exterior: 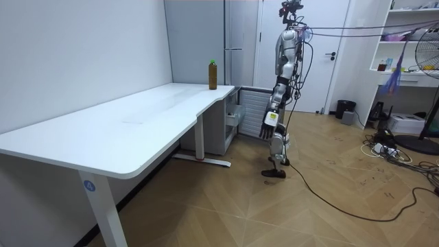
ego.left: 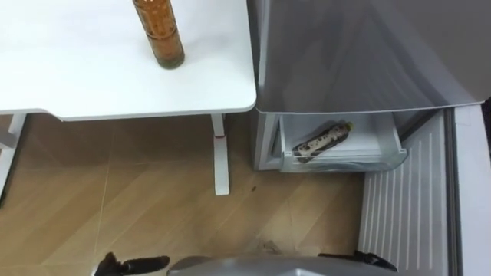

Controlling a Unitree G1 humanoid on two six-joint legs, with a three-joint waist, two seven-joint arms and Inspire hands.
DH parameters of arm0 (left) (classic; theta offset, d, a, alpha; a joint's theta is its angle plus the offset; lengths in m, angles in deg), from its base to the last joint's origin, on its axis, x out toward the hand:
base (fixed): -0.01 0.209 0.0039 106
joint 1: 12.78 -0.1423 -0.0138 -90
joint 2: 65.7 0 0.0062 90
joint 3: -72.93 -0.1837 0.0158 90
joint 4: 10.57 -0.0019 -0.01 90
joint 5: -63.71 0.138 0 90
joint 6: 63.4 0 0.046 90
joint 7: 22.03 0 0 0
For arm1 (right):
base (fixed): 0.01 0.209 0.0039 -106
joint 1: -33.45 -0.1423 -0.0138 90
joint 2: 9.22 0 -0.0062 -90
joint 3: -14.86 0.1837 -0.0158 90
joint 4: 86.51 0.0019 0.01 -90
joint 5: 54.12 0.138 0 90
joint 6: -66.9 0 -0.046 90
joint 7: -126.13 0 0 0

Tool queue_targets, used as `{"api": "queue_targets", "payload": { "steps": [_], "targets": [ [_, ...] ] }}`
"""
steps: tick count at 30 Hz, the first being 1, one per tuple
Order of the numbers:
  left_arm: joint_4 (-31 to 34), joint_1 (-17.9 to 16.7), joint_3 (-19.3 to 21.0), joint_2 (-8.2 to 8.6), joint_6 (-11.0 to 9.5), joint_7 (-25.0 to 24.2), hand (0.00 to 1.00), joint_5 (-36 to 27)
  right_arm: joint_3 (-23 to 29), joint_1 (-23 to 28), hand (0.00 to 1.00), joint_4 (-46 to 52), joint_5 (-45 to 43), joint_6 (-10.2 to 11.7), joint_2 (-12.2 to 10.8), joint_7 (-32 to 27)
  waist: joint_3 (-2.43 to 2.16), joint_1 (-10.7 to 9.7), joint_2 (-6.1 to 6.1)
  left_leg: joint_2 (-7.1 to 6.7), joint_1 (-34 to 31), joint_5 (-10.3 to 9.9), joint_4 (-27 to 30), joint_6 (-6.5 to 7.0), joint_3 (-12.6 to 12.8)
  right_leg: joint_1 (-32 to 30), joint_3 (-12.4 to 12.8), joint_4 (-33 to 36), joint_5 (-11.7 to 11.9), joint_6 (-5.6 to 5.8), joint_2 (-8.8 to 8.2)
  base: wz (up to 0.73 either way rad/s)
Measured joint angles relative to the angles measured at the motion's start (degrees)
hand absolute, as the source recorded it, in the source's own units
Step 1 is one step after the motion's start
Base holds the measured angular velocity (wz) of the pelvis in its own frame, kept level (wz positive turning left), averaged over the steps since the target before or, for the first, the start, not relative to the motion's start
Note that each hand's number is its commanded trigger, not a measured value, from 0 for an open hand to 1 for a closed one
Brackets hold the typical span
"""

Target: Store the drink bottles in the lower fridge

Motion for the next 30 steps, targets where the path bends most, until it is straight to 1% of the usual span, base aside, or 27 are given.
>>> {"api": "queue_targets", "payload": {
  "steps": [2, 3, 4, 6, 8, 9, 11, 12, 13, 14, 15, 17, 18, 20, 21, 23, 24, 26, 27, 29, 30],
  "targets": [
    [0.2, -0.2, 1.6, -0.09, 0.0, 2.7, 0.00, -4.0, 0.3, 0.0, 0.00, -0.1, -0.2, 0.0, 0.0, -0.1, -0.01, 0.0, 0.04, 0.00, 0.2, 0.0, -0.1, 0.00, 0.0, 0.1, -0.1, 0.0, 0.0, 0.00, 0.00, 0.00],
    [0.2, -0.3, 1.9, -0.12, 0.0, 3.4, 0.00, -4.7, 0.5, 0.0, 0.00, -0.1, -0.4, 0.0, 0.0, -0.2, 0.01, 0.0, 0.07, 0.00, 0.3, 0.0, -0.1, -0.01, 0.0, 0.3, -0.1, 0.0, 0.0, 0.00, 0.00, 0.00],
    [0.3, -0.4, 2.9, -0.13, 0.0, 4.7, 0.00, -6.0, 1.2, 0.2, 0.00, -0.1, -0.6, 0.0, 0.0, -0.3, -0.01, 0.0, 0.22, 0.03, 0.6, -0.2, -0.1, -0.04, -0.2, 0.6, -0.2, 0.0, 0.0, 0.00, 0.03, 0.04],
    [0.4, -0.3, 5.3, -0.16, -0.2, 6.7, 0.00, -6.3, 2.6, 0.6, 0.00, -0.1, -2.1, 0.0, 0.1, -0.4, -0.01, 0.0, 0.44, 0.00, 1.1, -0.3, -0.1, -0.07, -0.8, 1.2, -0.3, 0.0, 0.0, 0.00, 0.10, 0.02],
    [1.7, -0.3, 8.7, -0.12, -1.2, 9.7, 0.00, -7.9, 3.5, 0.8, 0.00, -0.1, -2.5, 0.1, 0.1, -0.3, 0.00, 0.0, 0.63, -0.06, 1.5, -0.5, -0.1, -0.09, -1.9, 1.7, -0.3, -0.1, 0.0, 0.00, 0.25, 0.00],
    [2.2, -0.3, 9.2, -0.10, -1.6, 10.5, 0.00, -8.0, 4.0, 0.9, 0.00, 0.0, -2.6, 0.1, 0.1, -0.2, -0.02, 0.0, 0.68, -0.08, 1.5, -0.6, 0.0, -0.09, -2.1, 1.7, -0.3, -0.1, 0.0, 0.01, 0.26, 0.00],
    [7.6, -0.8, 10.4, 0.01, -1.8, 14.4, 0.00, -10.7, 4.4, 1.1, 0.00, 0.4, -2.4, 0.1, 0.2, -0.2, -0.07, 0.1, 0.78, -0.15, 1.5, -0.6, 0.1, -0.09, -2.2, 1.8, 0.0, -0.1, -0.1, -0.07, 0.29, 0.00],
    [9.5, -0.9, 10.5, 0.02, -1.8, 15.6, 0.00, -11.4, 4.6, 1.2, 0.00, 0.6, -2.4, 0.1, 0.2, -0.2, -0.08, 0.0, 0.80, -0.16, 1.5, -0.6, 0.1, -0.08, -2.3, 1.8, 0.0, -0.1, -0.1, -0.08, 0.29, 0.04],
    [13.6, -0.7, 10.3, 0.01, -2.3, 17.8, 0.00, -12.4, 4.7, 1.2, 0.00, 0.6, -2.5, 0.1, 0.3, -0.3, -0.08, -0.1, 0.83, -0.21, 1.2, -0.6, 0.4, -0.08, -2.6, 1.8, 0.0, 0.0, -0.1, -0.07, 0.28, 0.05],
    [16.2, -0.4, 10.0, -0.01, -4.0, 19.4, 0.00, -12.4, 4.8, 1.0, 0.00, 0.6, -2.7, 0.1, 0.5, -0.3, -0.17, -0.1, 0.91, -0.25, 1.1, -0.6, 0.5, -0.08, -2.8, 1.8, -0.1, 0.0, -0.1, -0.07, 0.27, 0.03],
    [17.4, -0.2, 9.9, 0.00, -4.6, 20.2, 0.00, -12.2, 4.9, 1.0, 0.00, 0.6, -3.4, 0.1, 0.6, -0.3, -0.27, -0.2, 1.03, -0.27, 1.1, -0.6, 0.5, -0.08, -2.8, 1.8, -0.2, 0.0, -0.1, -0.07, 0.27, 0.00],
    [23.5, -0.2, 7.5, 0.01, -6.3, 23.3, 0.00, -10.9, 5.9, 1.1, 0.00, 0.6, -5.0, 0.9, 0.5, -0.3, -0.39, -0.7, 1.23, -0.31, 1.2, -0.6, 0.6, -0.07, -3.1, 1.9, -0.2, 0.0, -0.1, -0.07, 0.27, 0.00],
    [24.7, -0.2, 6.7, 0.01, -6.7, 23.8, 0.00, -10.0, 5.9, 1.1, 0.00, 0.6, -5.0, 0.9, 0.5, -0.4, -0.41, -0.6, 1.26, -0.31, 1.2, -0.6, 0.6, -0.07, -3.1, 2.0, -0.2, 0.0, -0.1, -0.08, 0.28, 0.00],
    [29.2, -0.1, 4.1, 0.04, -8.2, 25.2, 0.00, -6.9, 5.8, 1.1, 0.00, 0.9, -5.0, 1.5, 0.5, -0.7, -0.50, -0.6, 1.34, -0.36, 1.2, -0.6, 0.7, -0.06, -3.6, 2.2, 0.0, 0.1, -0.1, -0.08, 0.33, -0.02],
    [30.3, 0.0, 3.4, 0.03, -8.4, 25.5, 0.00, -6.4, 5.8, 1.1, 0.00, 1.0, -5.0, 1.6, 0.5, -0.9, -0.49, -0.6, 1.38, -0.36, 1.1, -0.6, 0.7, -0.06, -3.7, 2.2, 0.0, 0.1, -0.1, -0.09, 0.33, 0.00],
    [35.4, 0.0, 1.8, 0.17, -8.8, 26.1, 0.00, -4.7, 5.9, 1.1, 0.00, 1.4, -5.4, 2.0, 0.5, -1.2, -0.48, -0.6, 1.44, -0.45, 1.2, -0.6, 0.8, -0.05, -4.6, 1.9, -0.3, 0.1, -0.1, -0.09, 0.36, 0.04],
    [36.7, 0.0, 1.5, 0.17, -8.8, 26.1, 0.00, -4.3, 5.9, 1.1, 0.00, 1.5, -5.6, 2.1, 0.5, -1.2, -0.49, -0.5, 1.45, -0.47, 1.1, -0.6, 0.8, -0.05, -4.8, 1.9, -0.3, 0.1, -0.1, -0.09, 0.37, 0.03],
    [42.2, 0.1, 0.0, 0.18, -8.9, 26.2, 0.00, -0.6, 5.8, 1.1, 0.00, 1.8, -6.9, 2.9, 0.4, -1.6, -0.49, -0.7, 1.47, -0.67, 0.9, -0.6, 0.9, -0.05, -5.9, 1.8, -0.5, 0.1, -0.1, -0.11, 0.39, 0.06],
    [43.8, 0.1, -0.4, 0.19, -9.0, 26.2, 0.00, 0.2, 5.7, 1.1, 0.00, 1.8, -7.2, 3.1, 0.3, -1.6, -0.52, -0.7, 1.42, -0.70, 0.7, -0.6, 1.0, -0.04, -6.1, 1.8, -0.6, 0.1, -0.1, -0.11, 0.39, 0.07],
    [48.7, 0.1, -1.9, 0.11, -9.5, 26.1, 0.00, 4.9, 5.6, 1.0, 0.00, 1.8, -8.2, 3.7, 0.3, -1.7, -0.53, -0.6, 1.54, -0.74, 0.6, -0.6, 1.1, -0.04, -6.1, 2.0, -0.6, 0.1, -0.1, -0.13, 0.37, 0.02],
    [49.7, 0.1, -2.2, 0.05, -9.7, 26.1, 0.00, 5.9, 5.5, 1.0, 0.00, 1.8, -8.2, 3.9, 0.3, -1.7, -0.55, -0.7, 1.60, -0.75, 0.6, -0.6, 1.1, -0.04, -6.2, 2.0, -0.7, 0.1, -0.1, -0.12, 0.36, 0.00]
  ]
}}
